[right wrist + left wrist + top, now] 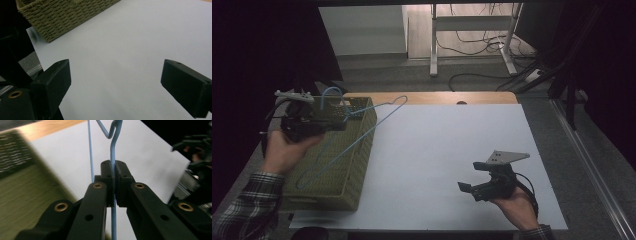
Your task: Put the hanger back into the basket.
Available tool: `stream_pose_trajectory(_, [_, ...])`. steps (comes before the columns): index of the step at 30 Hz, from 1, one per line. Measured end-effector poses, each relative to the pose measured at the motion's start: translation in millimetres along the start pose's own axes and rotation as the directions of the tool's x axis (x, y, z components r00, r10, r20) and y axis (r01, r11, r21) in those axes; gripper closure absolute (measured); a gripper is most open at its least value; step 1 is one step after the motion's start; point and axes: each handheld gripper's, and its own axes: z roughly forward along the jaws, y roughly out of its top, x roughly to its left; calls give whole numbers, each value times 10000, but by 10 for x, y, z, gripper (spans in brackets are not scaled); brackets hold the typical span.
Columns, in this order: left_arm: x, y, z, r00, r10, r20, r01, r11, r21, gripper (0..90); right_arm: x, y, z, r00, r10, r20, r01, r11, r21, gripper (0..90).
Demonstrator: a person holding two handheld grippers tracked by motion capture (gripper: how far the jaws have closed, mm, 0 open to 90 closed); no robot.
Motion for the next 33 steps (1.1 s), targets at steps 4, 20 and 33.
stream_pose_trajectory(4, [235,-127,-113,9988,-359,-327,352,9991,-217,873,-25,-61,-19,9999,131,-71,-131,9999,18,76])
stream_pose_trajectory(20, [826,-580,-304,9888,-1120,-991,1084,9933,-410,873,-112,-186,-87,9988,450,183,-451,9990,12,68])
stream_pose_trajectory(33, [1060,-856,-169,9785,-1755,-1081,1739,9845,-244,873,-126,-213,-51,9985,495,234,-501,9985,217,69])
